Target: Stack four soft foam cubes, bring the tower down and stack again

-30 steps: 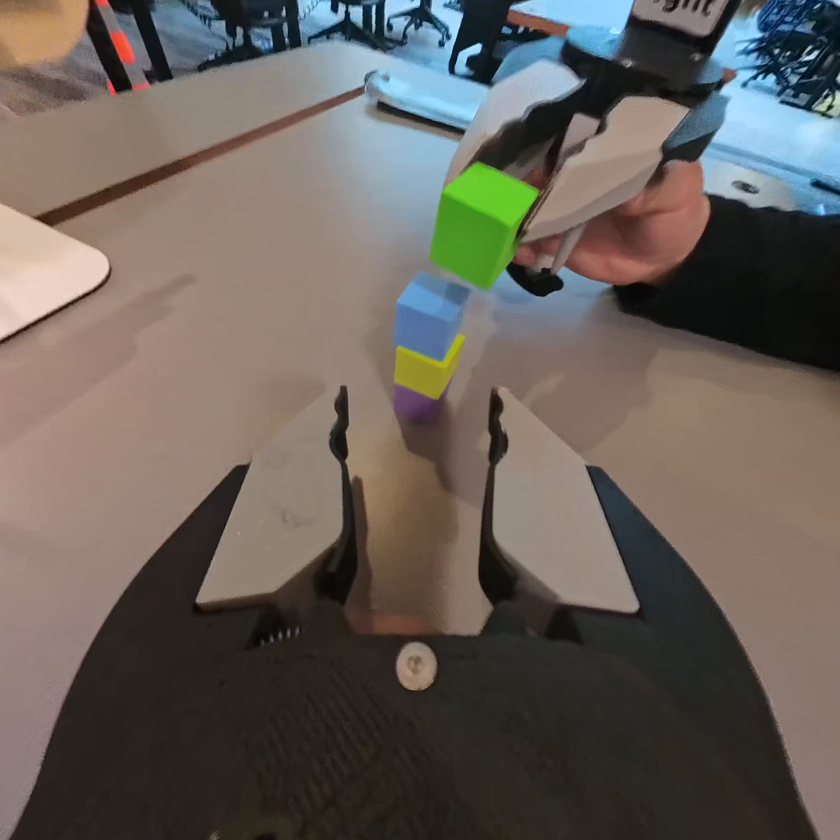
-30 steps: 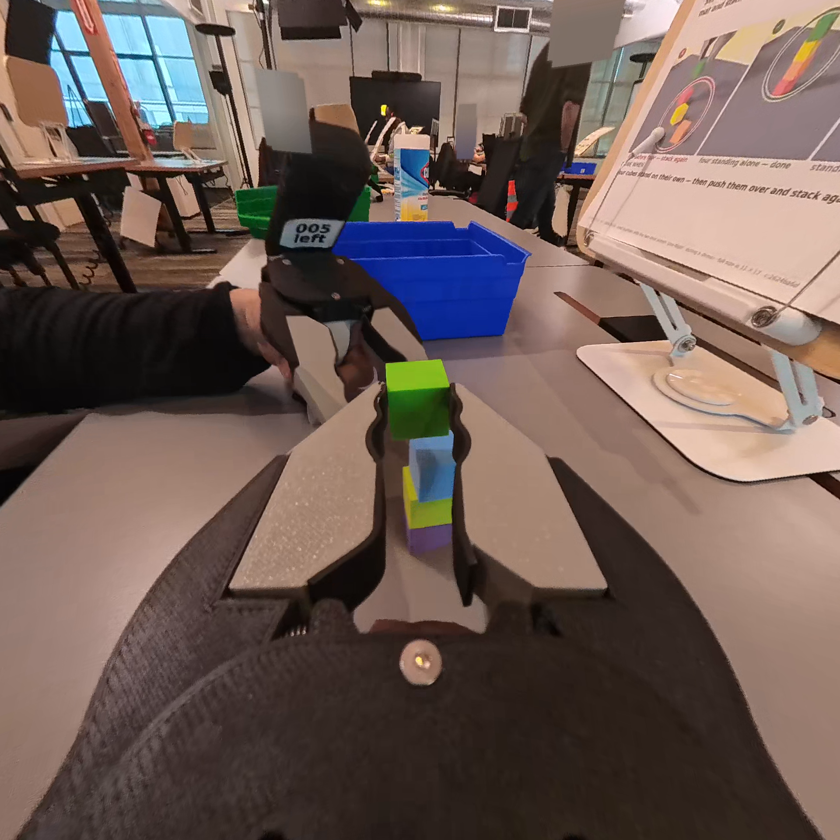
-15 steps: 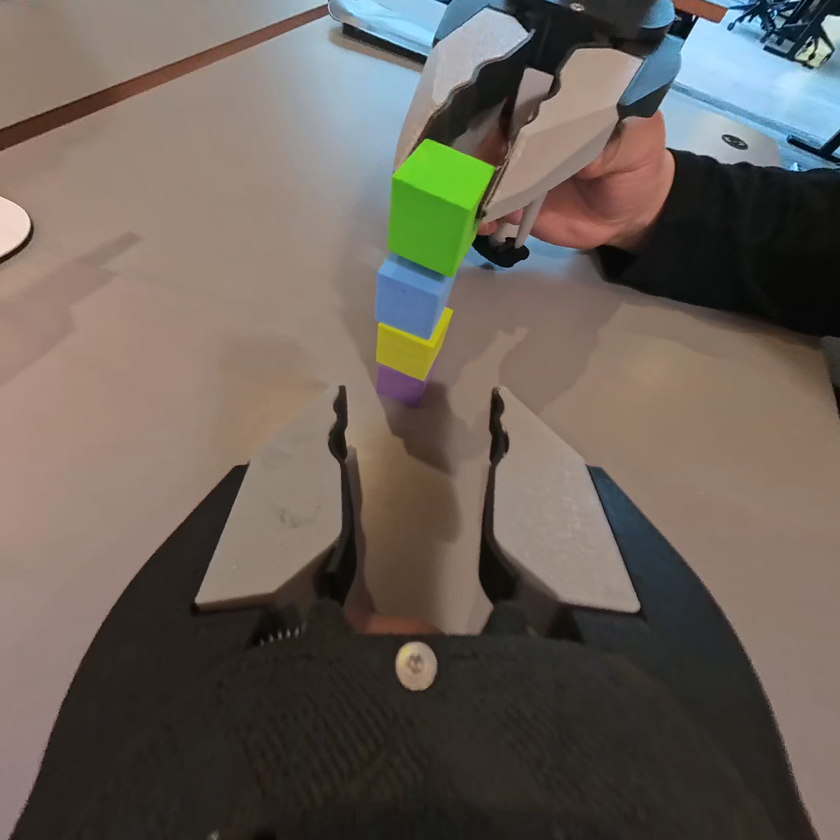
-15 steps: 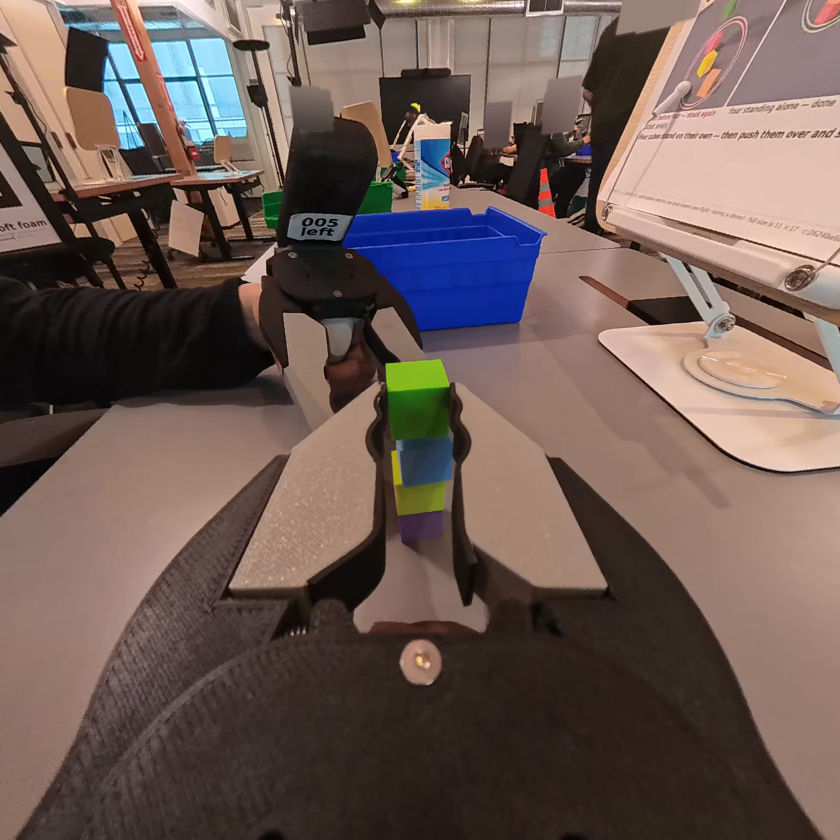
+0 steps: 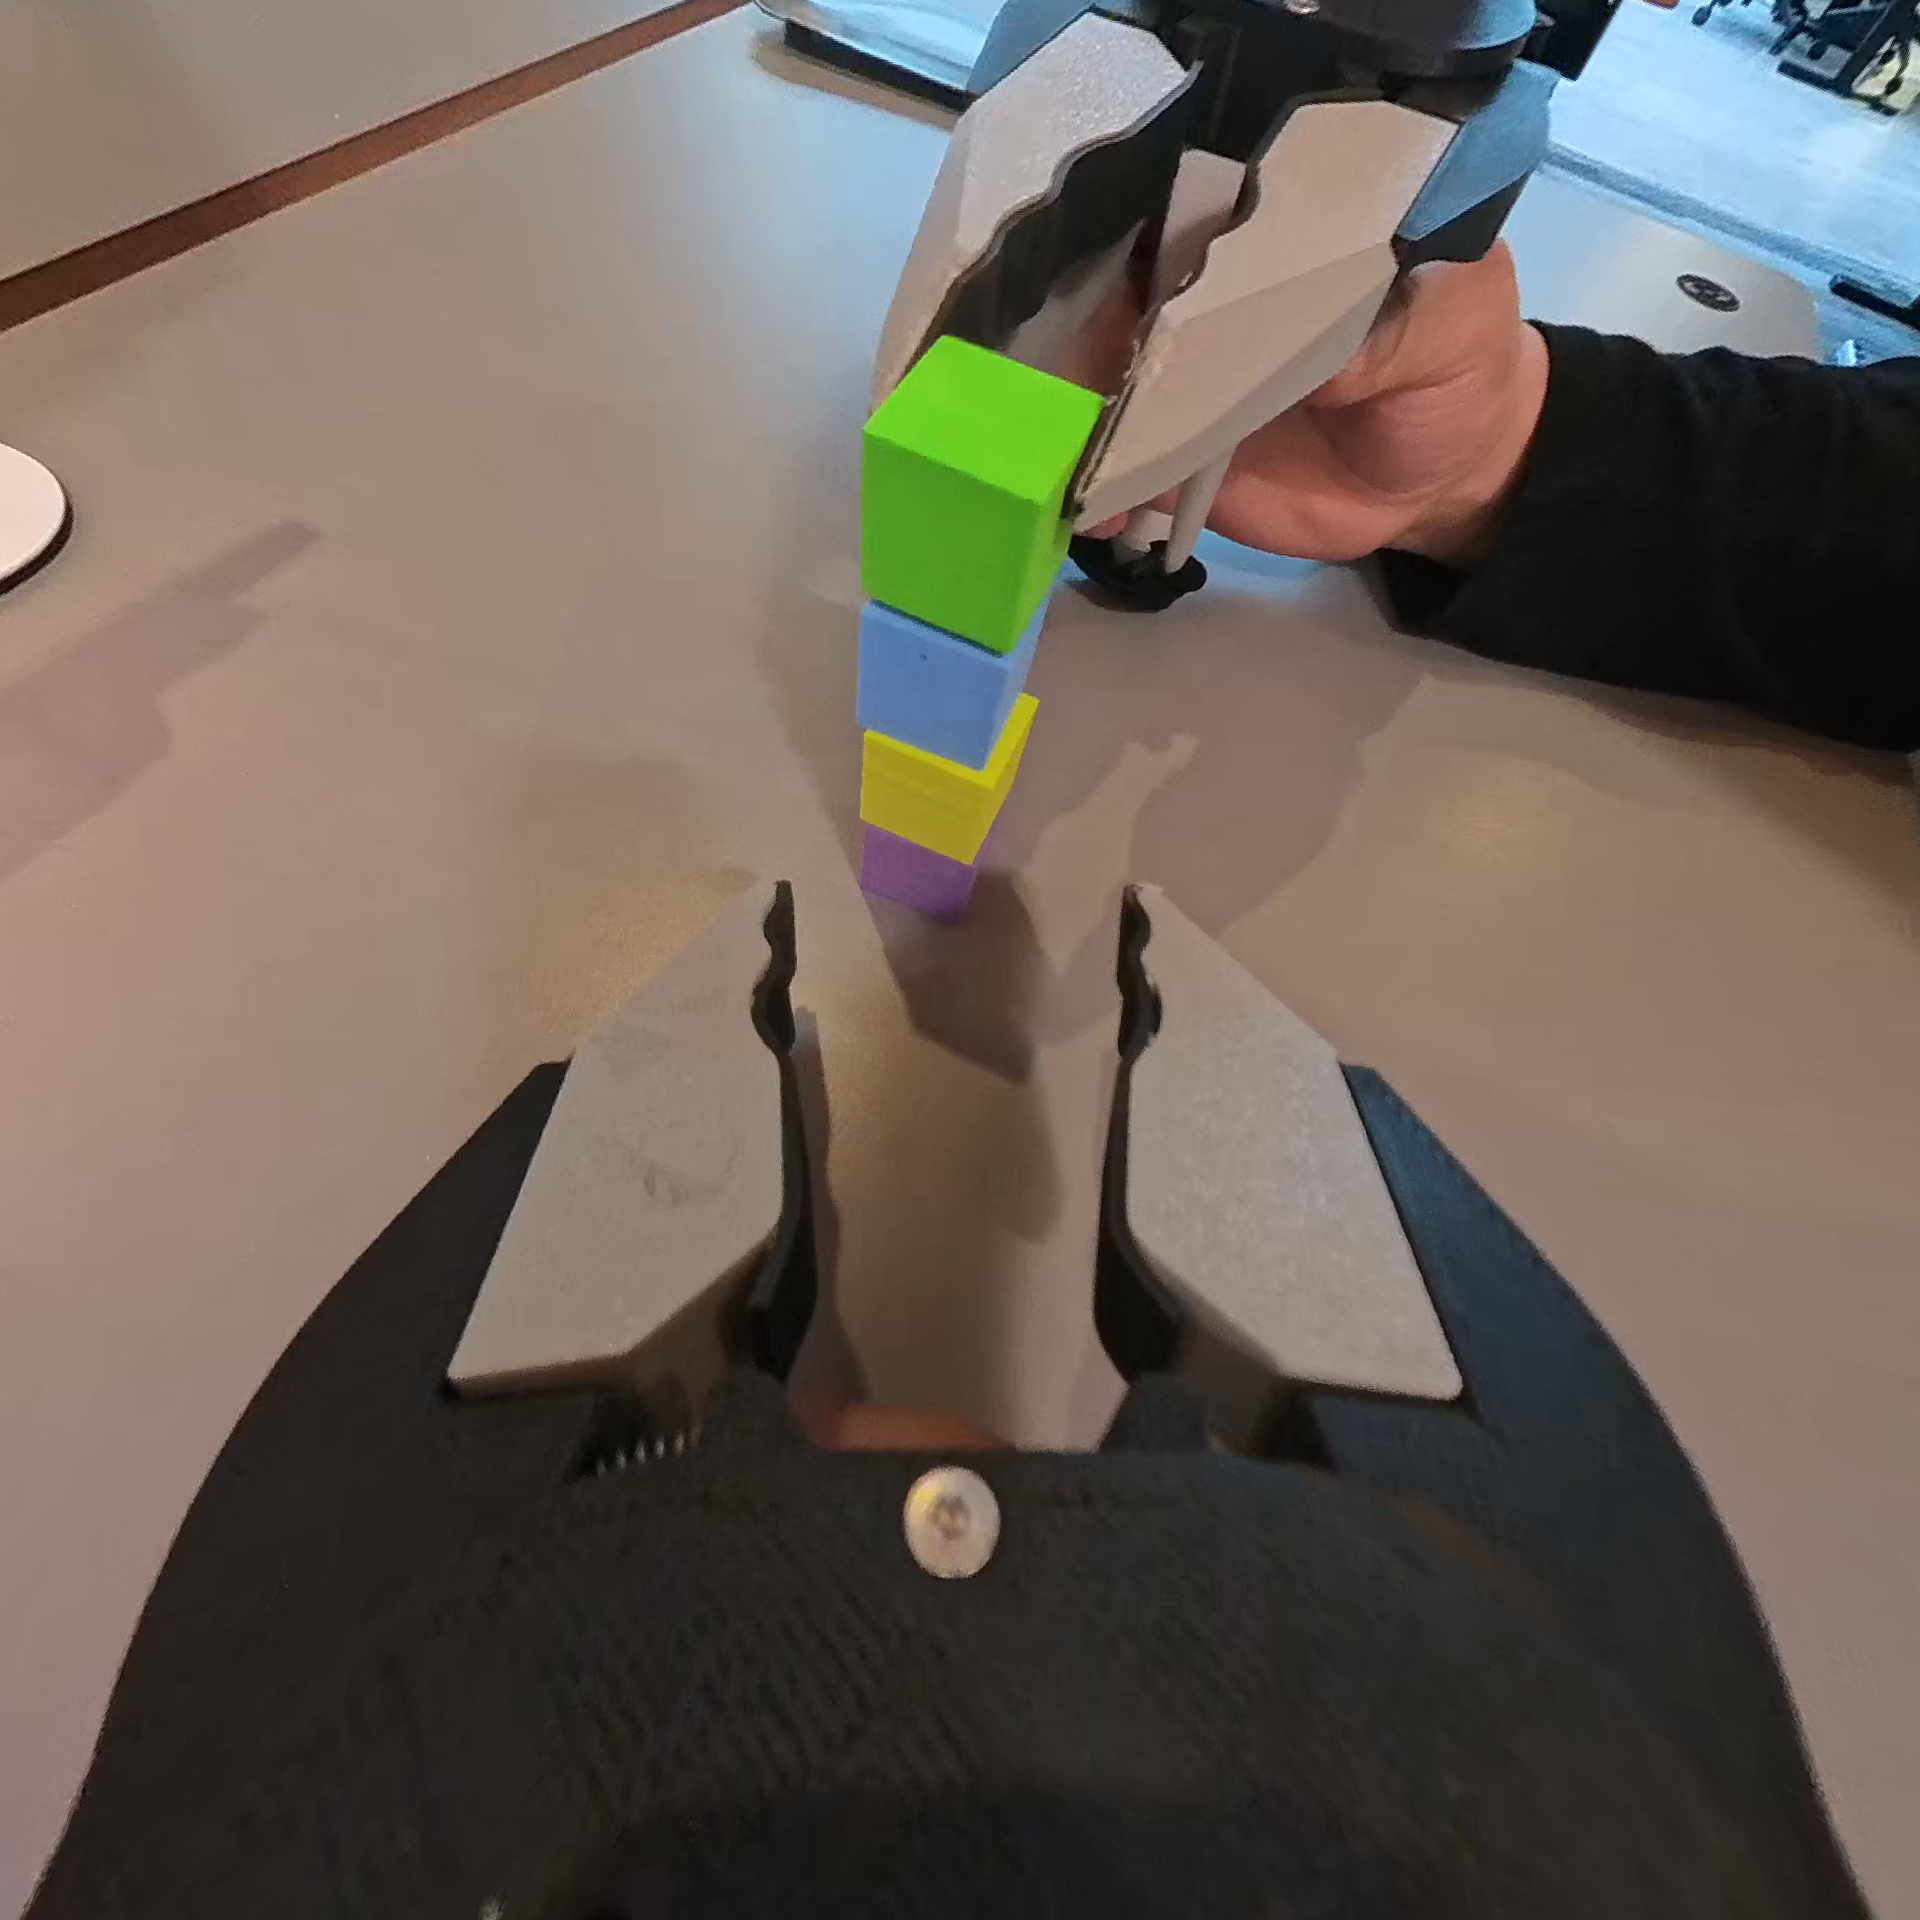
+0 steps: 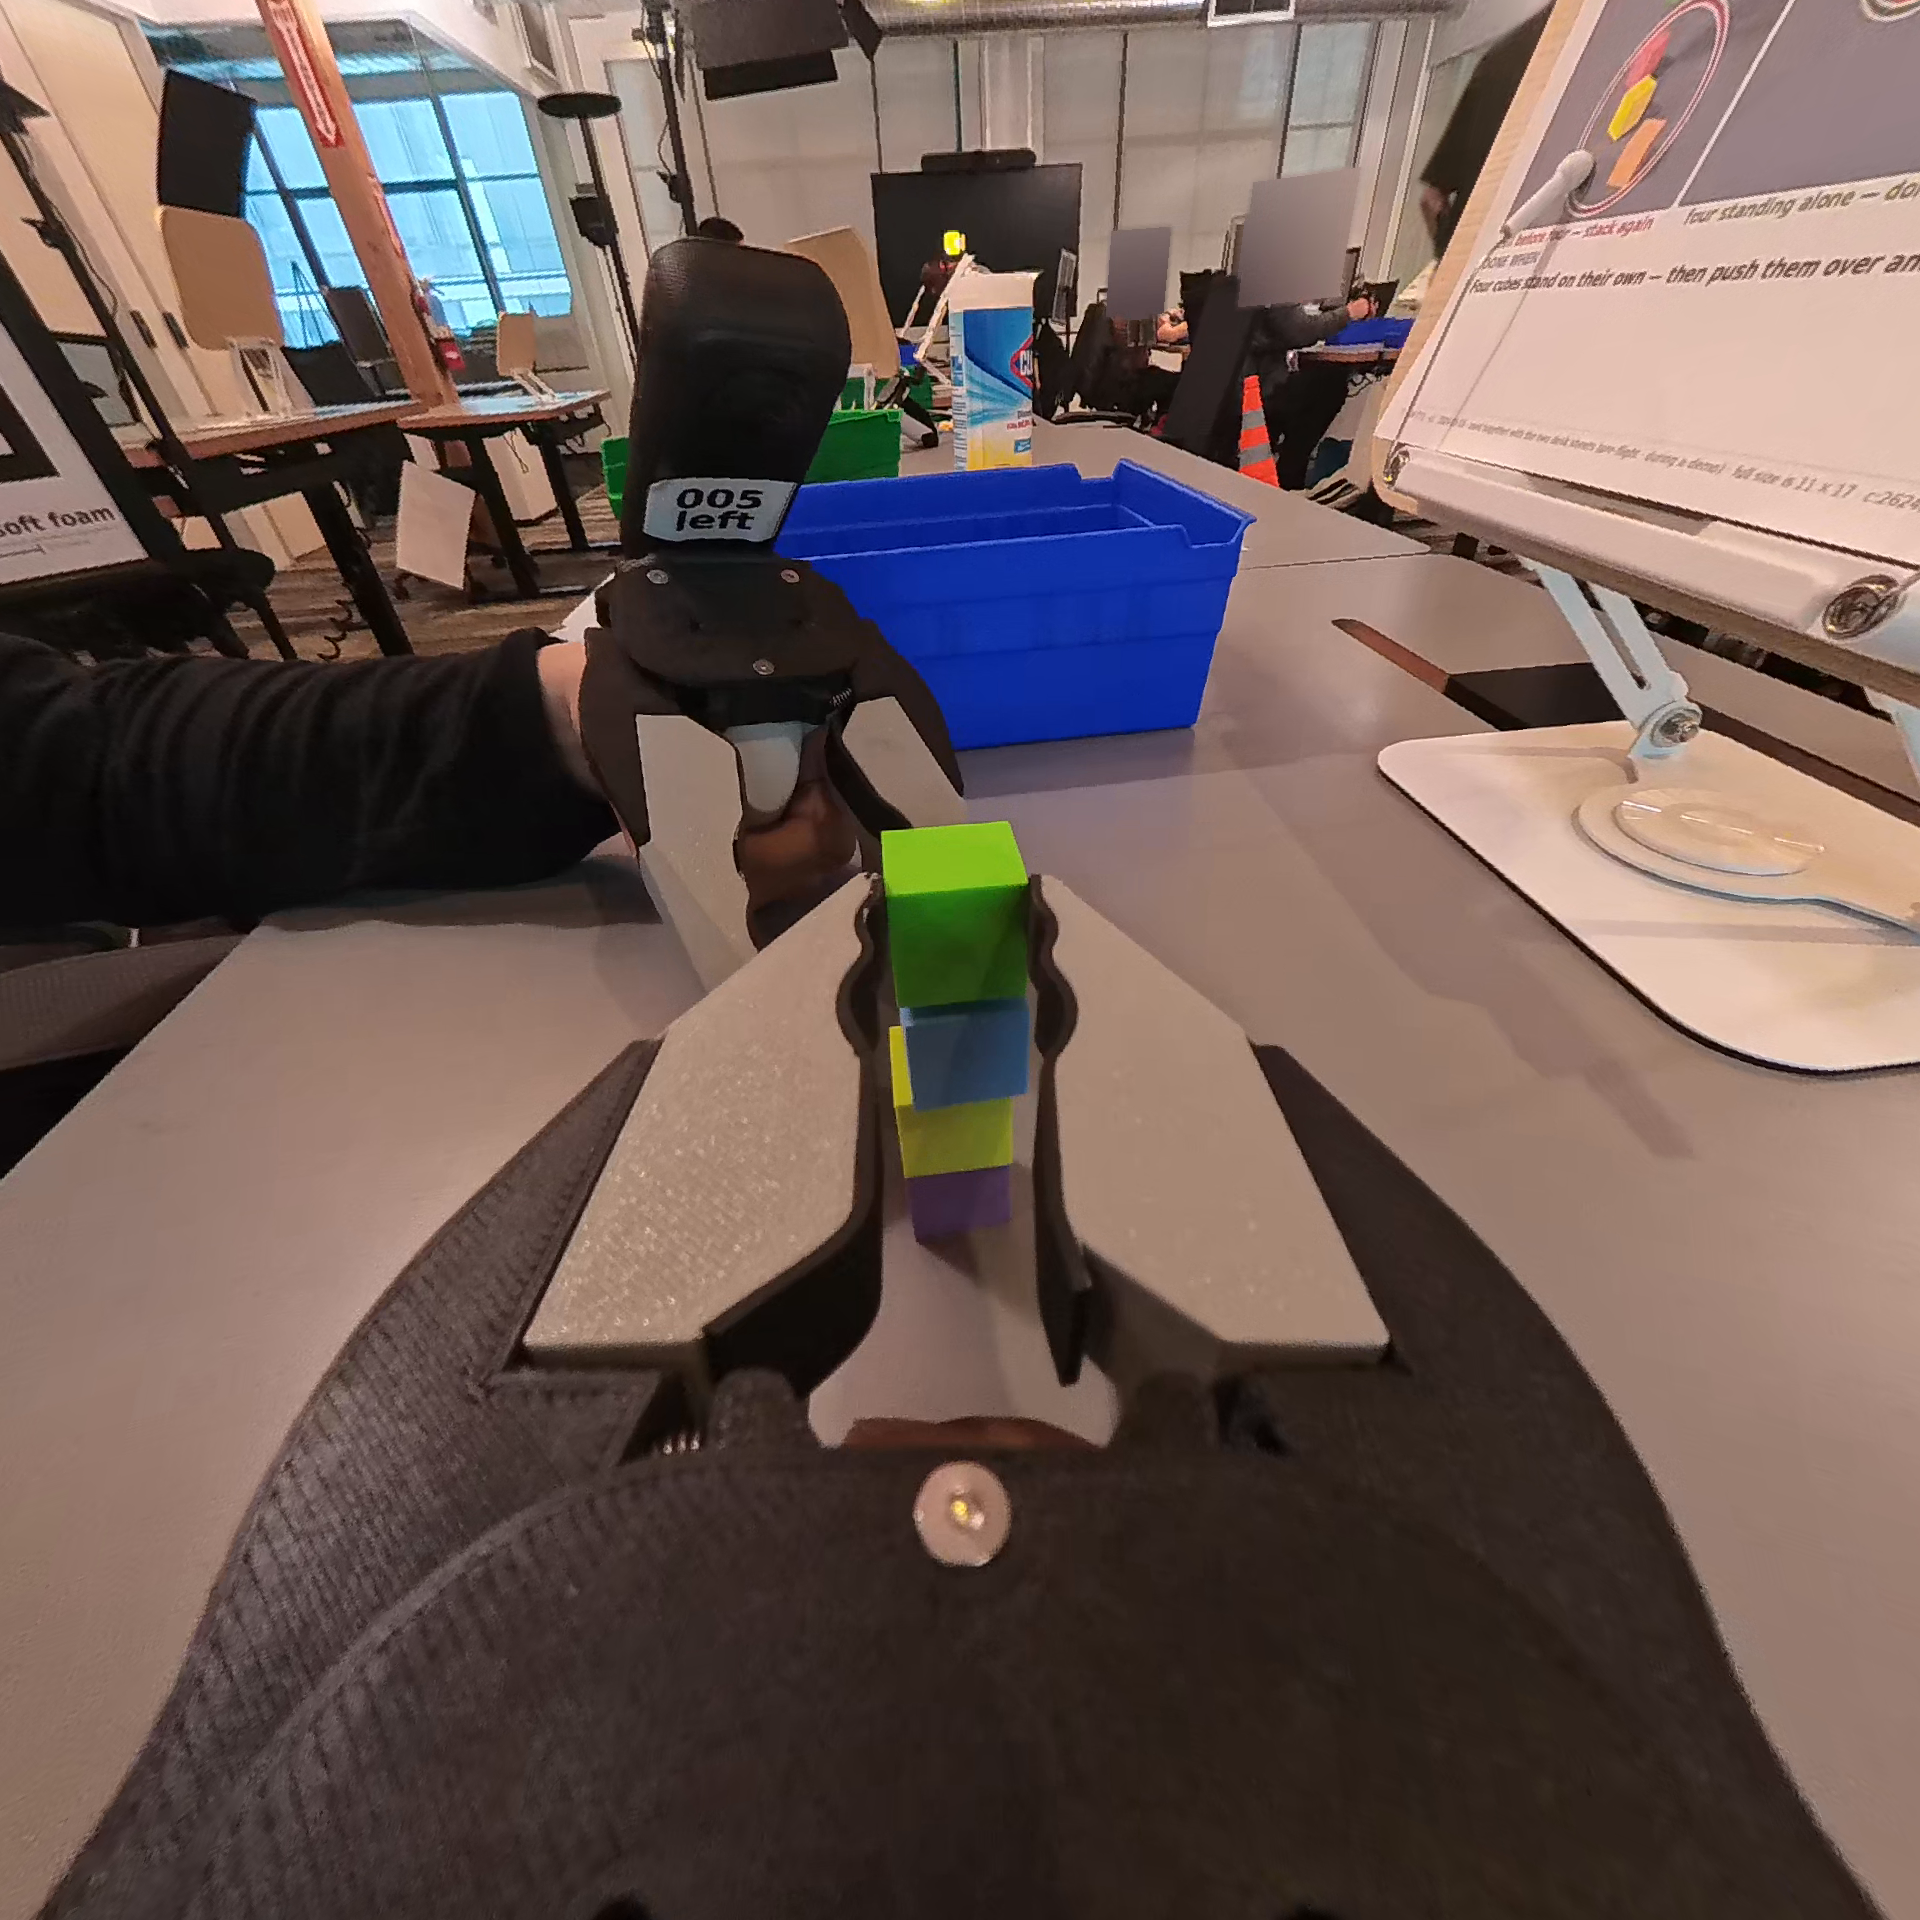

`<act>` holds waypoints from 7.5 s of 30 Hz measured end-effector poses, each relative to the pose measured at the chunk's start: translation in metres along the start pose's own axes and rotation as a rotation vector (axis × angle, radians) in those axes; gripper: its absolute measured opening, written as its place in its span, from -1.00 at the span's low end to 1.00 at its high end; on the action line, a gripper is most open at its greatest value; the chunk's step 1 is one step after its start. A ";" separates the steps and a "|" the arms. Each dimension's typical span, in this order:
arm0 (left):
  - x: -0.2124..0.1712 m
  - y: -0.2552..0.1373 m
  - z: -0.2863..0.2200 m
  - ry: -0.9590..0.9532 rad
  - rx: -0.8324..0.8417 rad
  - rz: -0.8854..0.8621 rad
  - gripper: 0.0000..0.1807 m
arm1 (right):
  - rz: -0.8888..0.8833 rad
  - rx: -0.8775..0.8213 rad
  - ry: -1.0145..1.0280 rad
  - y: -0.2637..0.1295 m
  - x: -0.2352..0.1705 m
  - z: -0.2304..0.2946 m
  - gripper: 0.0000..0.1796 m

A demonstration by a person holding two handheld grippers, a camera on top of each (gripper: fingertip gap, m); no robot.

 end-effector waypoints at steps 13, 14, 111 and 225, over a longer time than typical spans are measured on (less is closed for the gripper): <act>-0.001 0.001 -0.001 0.001 -0.005 0.008 -0.34 | 0.013 0.009 -0.002 0.002 -0.001 0.001 -0.74; -0.001 0.001 -0.001 0.002 -0.004 0.008 -0.34 | 0.012 0.008 0.000 0.002 -0.001 0.001 -0.74; 0.009 0.000 0.002 0.052 0.131 -0.086 -0.87 | 0.260 -0.001 -0.036 -0.006 -0.018 0.000 -1.00; -0.016 0.010 -0.041 0.382 0.024 0.345 -0.47 | 0.057 -0.123 0.220 -0.017 -0.007 -0.020 -0.57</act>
Point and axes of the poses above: each gripper's, where its closed fingertips meet, y out along the fingers, x out of its top, z = x × y across the jaws, the point moved 8 cm from there along -y, back along the fingers, and after that the axes turned 10 degrees about -x, right-handed, at the moved point
